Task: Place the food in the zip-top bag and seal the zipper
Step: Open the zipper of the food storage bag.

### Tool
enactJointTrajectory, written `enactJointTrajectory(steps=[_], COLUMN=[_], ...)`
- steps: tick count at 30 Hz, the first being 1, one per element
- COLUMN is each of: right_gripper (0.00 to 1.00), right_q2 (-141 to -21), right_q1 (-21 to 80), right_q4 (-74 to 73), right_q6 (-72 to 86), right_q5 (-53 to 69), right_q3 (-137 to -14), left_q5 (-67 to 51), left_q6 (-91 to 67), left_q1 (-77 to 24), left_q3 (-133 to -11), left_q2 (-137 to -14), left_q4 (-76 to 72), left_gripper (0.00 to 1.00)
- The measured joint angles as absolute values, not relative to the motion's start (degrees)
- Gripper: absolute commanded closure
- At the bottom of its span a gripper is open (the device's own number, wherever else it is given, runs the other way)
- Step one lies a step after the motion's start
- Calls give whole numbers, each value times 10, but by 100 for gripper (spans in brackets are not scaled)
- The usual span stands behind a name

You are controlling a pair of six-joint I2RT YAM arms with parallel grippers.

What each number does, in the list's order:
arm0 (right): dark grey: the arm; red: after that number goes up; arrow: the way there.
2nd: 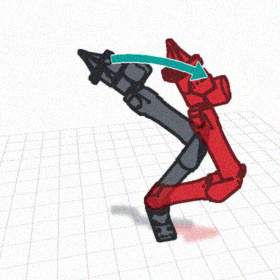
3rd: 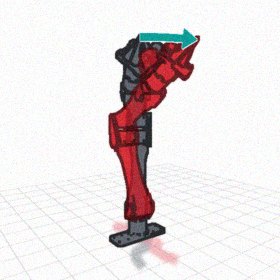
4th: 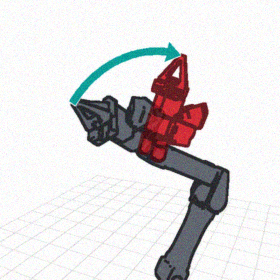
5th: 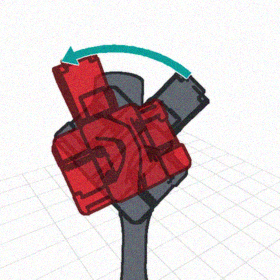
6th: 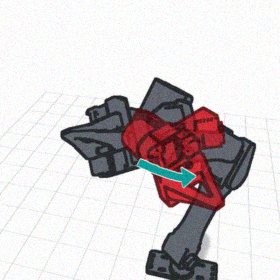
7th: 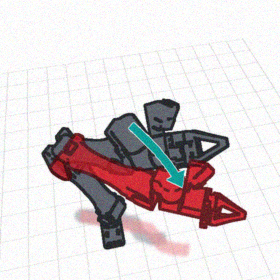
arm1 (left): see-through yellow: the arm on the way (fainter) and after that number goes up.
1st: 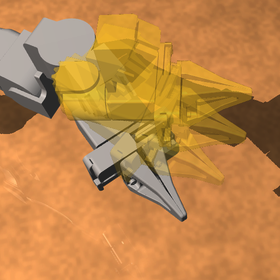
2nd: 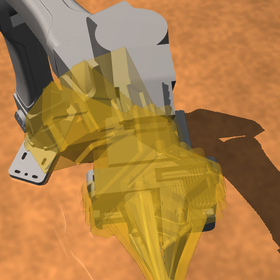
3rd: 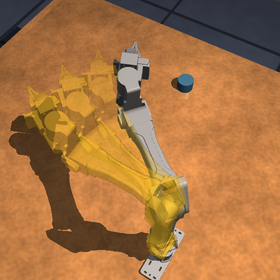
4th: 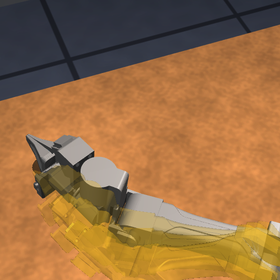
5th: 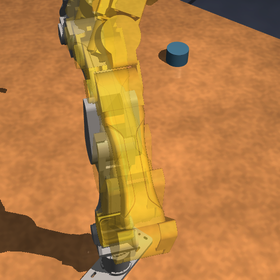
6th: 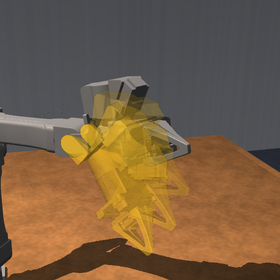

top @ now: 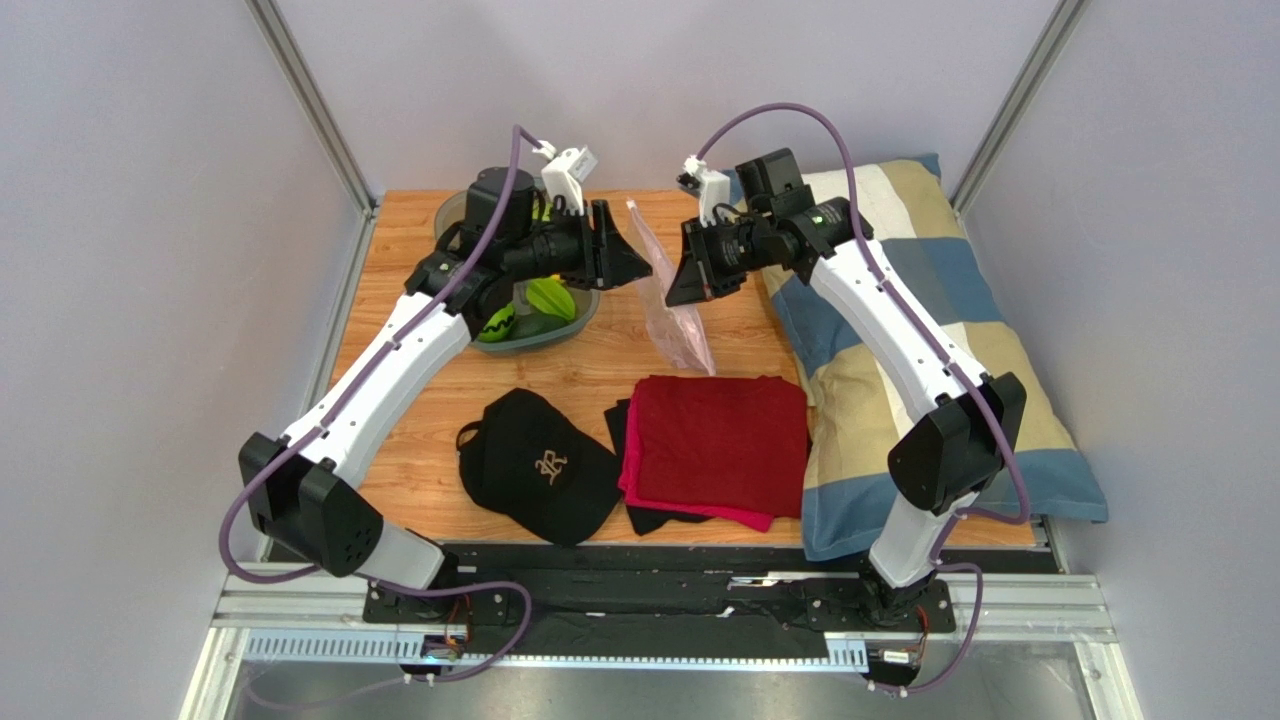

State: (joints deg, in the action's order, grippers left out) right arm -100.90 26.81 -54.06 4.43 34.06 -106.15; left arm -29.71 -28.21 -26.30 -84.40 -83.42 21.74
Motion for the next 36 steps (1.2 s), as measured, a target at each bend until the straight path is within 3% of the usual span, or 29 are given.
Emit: enactJointTrajectory(steps=[8,21,24,25,28,32,33,36], right_gripper=[100,100,100,100,92,56,52,52], right_q2=[-983,-973,-973,-973,-973,-973,-973,-973], right_q1=[268,268,264,264,264,260,256,245], right_q4=[-479,-450,-450,-450,-450,-451,-451,-452], right_q6=[86,107,108,107,107,111,111,110], right_q5=[378,413,418,418,418,420,423,432], right_q3=[-992,-981,-978,-978,-977,-977,-976,-976], left_q5=[-297,-317,-332,-337,-347,-349,-350,-355], left_q6=[-313,-366,-384,-388,-392,-385,-381,-371], left_q1=[-267,-271,-270,-271,-271,-271,-271,-271], left_q3=[-844,-828,-827,-827,-827,-827,-827,-823], left_q2=[-868,-898,-904,-906,-909,-909,-909,-908], left_q4=[202,168,156,151,143,146,150,158], left_gripper=[47,53,79,97,100,100,100,100])
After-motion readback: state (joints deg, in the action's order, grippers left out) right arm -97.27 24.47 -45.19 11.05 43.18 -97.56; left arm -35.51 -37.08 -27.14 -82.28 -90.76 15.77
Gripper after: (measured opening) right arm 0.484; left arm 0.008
